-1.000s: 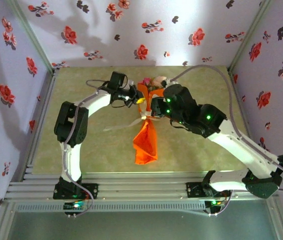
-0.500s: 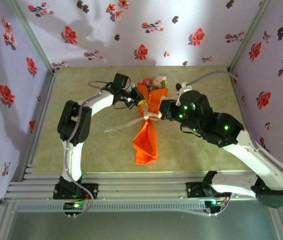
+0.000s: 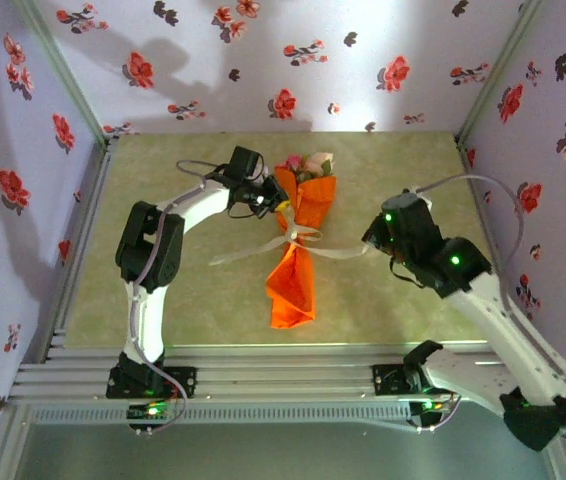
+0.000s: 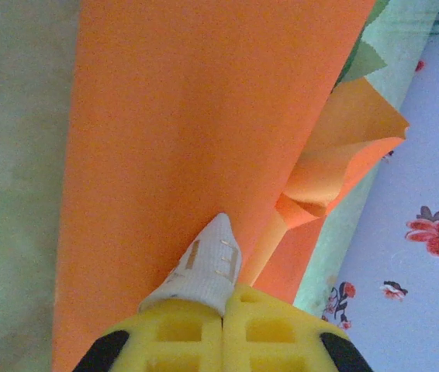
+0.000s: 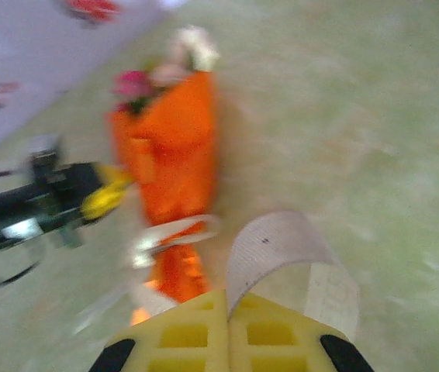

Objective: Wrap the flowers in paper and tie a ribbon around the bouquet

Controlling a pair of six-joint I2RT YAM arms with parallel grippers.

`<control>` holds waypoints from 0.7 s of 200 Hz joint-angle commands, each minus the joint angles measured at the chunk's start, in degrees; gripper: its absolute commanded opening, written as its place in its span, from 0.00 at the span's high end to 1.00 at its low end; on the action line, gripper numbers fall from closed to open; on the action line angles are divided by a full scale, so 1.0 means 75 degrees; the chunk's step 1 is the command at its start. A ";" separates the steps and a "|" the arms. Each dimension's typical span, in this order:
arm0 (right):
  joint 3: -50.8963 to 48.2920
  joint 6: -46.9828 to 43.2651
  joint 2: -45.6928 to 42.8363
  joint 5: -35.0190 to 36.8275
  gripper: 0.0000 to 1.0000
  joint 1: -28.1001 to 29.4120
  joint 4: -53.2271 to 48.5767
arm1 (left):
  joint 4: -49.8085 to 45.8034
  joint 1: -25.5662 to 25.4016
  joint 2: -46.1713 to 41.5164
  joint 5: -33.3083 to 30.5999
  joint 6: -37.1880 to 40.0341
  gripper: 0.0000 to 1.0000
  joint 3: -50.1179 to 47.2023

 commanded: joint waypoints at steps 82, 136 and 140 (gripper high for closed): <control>-0.0091 0.0779 0.4369 -0.2543 0.65 -0.2612 0.0695 | -0.1801 -0.0399 -0.1605 -0.1484 -0.0408 1.00 -0.0631; -0.1385 0.3383 0.2703 -0.3566 0.53 -0.1454 0.1541 | -0.1847 -0.0411 -0.1900 -0.1665 -0.0736 1.00 -0.0858; -0.1572 0.3781 0.2626 -0.3674 0.53 -0.1249 0.1901 | -0.1892 -0.0413 -0.1901 -0.1679 -0.0750 1.00 -0.0863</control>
